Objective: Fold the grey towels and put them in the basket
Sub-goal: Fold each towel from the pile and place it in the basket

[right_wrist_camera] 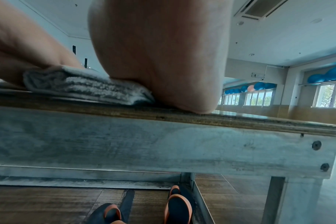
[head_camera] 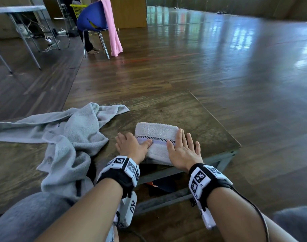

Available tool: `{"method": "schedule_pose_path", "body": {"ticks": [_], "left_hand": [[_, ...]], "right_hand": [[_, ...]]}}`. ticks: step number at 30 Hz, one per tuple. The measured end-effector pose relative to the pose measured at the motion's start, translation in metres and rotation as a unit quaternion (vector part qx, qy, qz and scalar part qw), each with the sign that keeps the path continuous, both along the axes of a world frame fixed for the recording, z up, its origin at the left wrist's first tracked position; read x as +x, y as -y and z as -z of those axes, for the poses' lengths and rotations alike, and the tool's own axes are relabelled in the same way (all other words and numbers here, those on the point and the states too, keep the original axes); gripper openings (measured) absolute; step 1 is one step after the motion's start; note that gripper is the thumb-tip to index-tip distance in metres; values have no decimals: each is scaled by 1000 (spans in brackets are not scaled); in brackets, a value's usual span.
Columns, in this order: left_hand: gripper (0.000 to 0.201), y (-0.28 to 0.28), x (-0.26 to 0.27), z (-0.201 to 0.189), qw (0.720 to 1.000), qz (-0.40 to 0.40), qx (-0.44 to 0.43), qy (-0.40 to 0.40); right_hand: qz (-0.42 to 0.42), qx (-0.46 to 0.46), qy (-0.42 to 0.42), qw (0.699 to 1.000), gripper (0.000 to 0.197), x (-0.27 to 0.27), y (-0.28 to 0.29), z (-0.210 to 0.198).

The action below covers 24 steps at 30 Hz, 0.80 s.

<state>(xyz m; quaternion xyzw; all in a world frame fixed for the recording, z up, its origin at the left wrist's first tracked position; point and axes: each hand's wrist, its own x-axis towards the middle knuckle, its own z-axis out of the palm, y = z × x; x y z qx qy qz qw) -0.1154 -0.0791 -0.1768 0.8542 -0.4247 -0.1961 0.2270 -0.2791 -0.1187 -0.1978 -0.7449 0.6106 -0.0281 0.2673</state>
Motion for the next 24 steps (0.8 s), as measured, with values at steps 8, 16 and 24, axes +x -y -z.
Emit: {"method": "schedule_pose_path", "body": {"ticks": [8,16,24], "left_hand": [[32,-18,-9,-45,999,46,13,-27],[38,-63,9,-150,967,119,-111,-195],[14,-157,106,-206,928,48,-263,-260]], "right_hand": [[-6,40,-4,999,69,-13,-31,-17],[81,143,276,947,98,9,-55,-116],[6,182,485,855,10,100,-99,-205]]}}
